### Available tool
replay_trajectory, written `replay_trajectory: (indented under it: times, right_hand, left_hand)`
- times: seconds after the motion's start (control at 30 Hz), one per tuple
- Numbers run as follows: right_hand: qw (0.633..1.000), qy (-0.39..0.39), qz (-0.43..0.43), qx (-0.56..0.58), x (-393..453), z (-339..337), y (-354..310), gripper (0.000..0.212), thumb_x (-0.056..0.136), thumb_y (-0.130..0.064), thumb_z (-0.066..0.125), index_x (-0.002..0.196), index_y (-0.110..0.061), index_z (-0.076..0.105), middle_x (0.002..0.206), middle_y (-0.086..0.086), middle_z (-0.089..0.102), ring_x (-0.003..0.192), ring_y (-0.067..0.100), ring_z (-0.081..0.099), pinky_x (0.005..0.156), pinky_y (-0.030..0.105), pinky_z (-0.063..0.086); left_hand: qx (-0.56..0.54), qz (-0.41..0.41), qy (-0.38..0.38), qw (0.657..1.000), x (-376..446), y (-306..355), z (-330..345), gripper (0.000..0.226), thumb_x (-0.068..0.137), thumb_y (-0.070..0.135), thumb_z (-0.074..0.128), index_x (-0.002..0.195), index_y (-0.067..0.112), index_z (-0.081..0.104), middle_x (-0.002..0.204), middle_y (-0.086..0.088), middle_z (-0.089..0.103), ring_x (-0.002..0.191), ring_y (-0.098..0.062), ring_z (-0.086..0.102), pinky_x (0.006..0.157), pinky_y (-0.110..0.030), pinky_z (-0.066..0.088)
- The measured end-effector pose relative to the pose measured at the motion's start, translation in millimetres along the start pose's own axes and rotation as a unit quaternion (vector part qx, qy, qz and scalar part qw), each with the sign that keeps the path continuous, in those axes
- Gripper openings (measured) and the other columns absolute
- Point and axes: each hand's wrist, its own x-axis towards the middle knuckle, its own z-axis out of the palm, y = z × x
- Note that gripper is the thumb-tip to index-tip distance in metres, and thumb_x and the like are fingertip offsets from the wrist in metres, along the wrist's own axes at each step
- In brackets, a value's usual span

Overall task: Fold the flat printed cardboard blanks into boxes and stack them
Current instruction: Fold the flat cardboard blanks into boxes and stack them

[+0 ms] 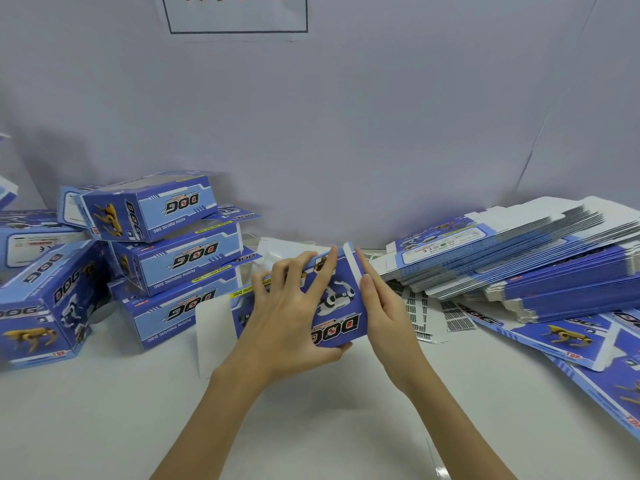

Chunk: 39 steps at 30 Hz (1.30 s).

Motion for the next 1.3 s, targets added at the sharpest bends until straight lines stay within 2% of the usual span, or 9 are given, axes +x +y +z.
replay_trajectory:
  times: [0.17, 0.37, 0.53, 0.67, 0.8, 0.9, 1.03, 1.2, 1.3]
  right_hand:
    - [1.0, -0.004, 0.023, 0.015, 3.8, -6.6, 5.4, 0.043, 0.104, -0.044, 0.052, 0.147, -0.043, 0.055, 0.125, -0.005, 0.076, 0.113, 0.021, 0.075, 0.076, 0.032, 0.065]
    - [0.999, 0.012, 0.043, 0.014, 6.0, -6.9, 10.7, 0.041, 0.109, -0.039, 0.05, 0.148, -0.035, 0.056, 0.126, -0.002, 0.076, 0.113, 0.023, 0.075, 0.083, 0.039, 0.066]
    - [0.998, 0.011, 0.049, 0.032, 6.5, -10.5, 8.4, 0.039, 0.113, -0.035, 0.045, 0.15, -0.034, 0.055, 0.129, 0.001, 0.075, 0.114, 0.025, 0.075, 0.084, 0.04, 0.065]
    - [0.999, 0.017, 0.042, 0.008, 4.7, -7.5, 8.1, 0.036, 0.104, -0.041, 0.053, 0.14, -0.042, 0.06, 0.12, -0.006, 0.078, 0.109, 0.019, 0.076, 0.074, 0.03, 0.065]
    - [0.998, 0.019, 0.054, 0.026, 7.2, -10.4, 10.4, 0.038, 0.105, -0.039, 0.054, 0.143, -0.037, 0.06, 0.122, -0.002, 0.078, 0.111, 0.022, 0.076, 0.079, 0.036, 0.066]
    - [0.998, 0.021, 0.054, 0.028, 6.8, -10.1, 9.1, 0.04, 0.097, -0.044, 0.058, 0.137, -0.041, 0.063, 0.122, -0.003, 0.078, 0.11, 0.022, 0.076, 0.081, 0.039, 0.067]
    - [0.998, 0.024, 0.051, 0.035, 5.9, -11.0, 6.5, 0.045, 0.098, -0.042, 0.06, 0.142, -0.034, 0.062, 0.122, -0.002, 0.078, 0.111, 0.024, 0.076, 0.083, 0.041, 0.066]
    - [1.0, -0.021, 0.023, 0.001, 0.8, -5.3, 2.9, 0.042, 0.103, -0.05, 0.049, 0.145, -0.05, 0.054, 0.132, -0.011, 0.072, 0.12, 0.014, 0.071, 0.086, 0.032, 0.064]
    - [0.998, -0.034, -0.01, -0.055, -0.2, -6.1, 4.2, 0.047, 0.11, -0.044, 0.042, 0.157, -0.048, 0.041, 0.152, -0.007, 0.055, 0.134, 0.013, 0.061, 0.104, 0.044, 0.058]
  left_hand:
    - [-0.011, 0.009, 0.012, 1.0, -0.7, -1.3, -2.5, 0.12, 0.067, 0.084, 0.063, 0.165, 0.031, 0.018, 0.157, 0.001, 0.025, 0.141, -0.021, 0.032, 0.114, -0.056, 0.034]
    - [-0.011, -0.015, -0.01, 1.0, -0.3, 1.5, -0.6, 0.12, 0.067, 0.089, 0.053, 0.164, 0.038, 0.005, 0.163, 0.002, 0.023, 0.146, -0.021, 0.026, 0.116, -0.055, 0.027]
    - [-0.007, -0.017, -0.003, 1.0, -0.5, 2.1, -3.4, 0.121, 0.066, 0.088, 0.058, 0.165, 0.036, 0.012, 0.155, 0.004, 0.033, 0.141, -0.022, 0.033, 0.112, -0.053, 0.028]
    - [-0.007, -0.016, -0.013, 1.0, -1.9, 5.3, -3.1, 0.12, 0.068, 0.087, 0.06, 0.166, 0.036, 0.011, 0.157, 0.003, 0.031, 0.143, -0.021, 0.031, 0.113, -0.051, 0.026]
    - [-0.006, -0.019, -0.018, 1.0, -1.6, 6.2, -2.8, 0.119, 0.069, 0.087, 0.059, 0.166, 0.035, 0.012, 0.157, 0.004, 0.03, 0.144, -0.02, 0.029, 0.114, -0.051, 0.025]
    - [-0.006, -0.02, -0.017, 1.0, -1.6, 7.8, -2.2, 0.118, 0.069, 0.087, 0.057, 0.165, 0.034, 0.015, 0.157, 0.002, 0.033, 0.143, -0.021, 0.031, 0.113, -0.052, 0.027]
    - [-0.001, -0.025, -0.007, 1.0, -1.2, 8.9, -1.6, 0.115, 0.069, 0.087, 0.056, 0.163, 0.031, 0.025, 0.156, -0.001, 0.037, 0.141, -0.025, 0.036, 0.111, -0.056, 0.032]
    - [-0.001, -0.012, 0.014, 1.0, -1.5, 5.3, -2.6, 0.114, 0.071, 0.085, 0.056, 0.164, 0.03, 0.021, 0.158, -0.002, 0.035, 0.142, -0.028, 0.037, 0.112, -0.056, 0.032]
    - [-0.005, -0.005, 0.02, 1.0, -1.6, 5.5, -4.2, 0.113, 0.072, 0.084, 0.058, 0.164, 0.03, 0.021, 0.158, -0.002, 0.036, 0.142, -0.027, 0.037, 0.112, -0.057, 0.034]
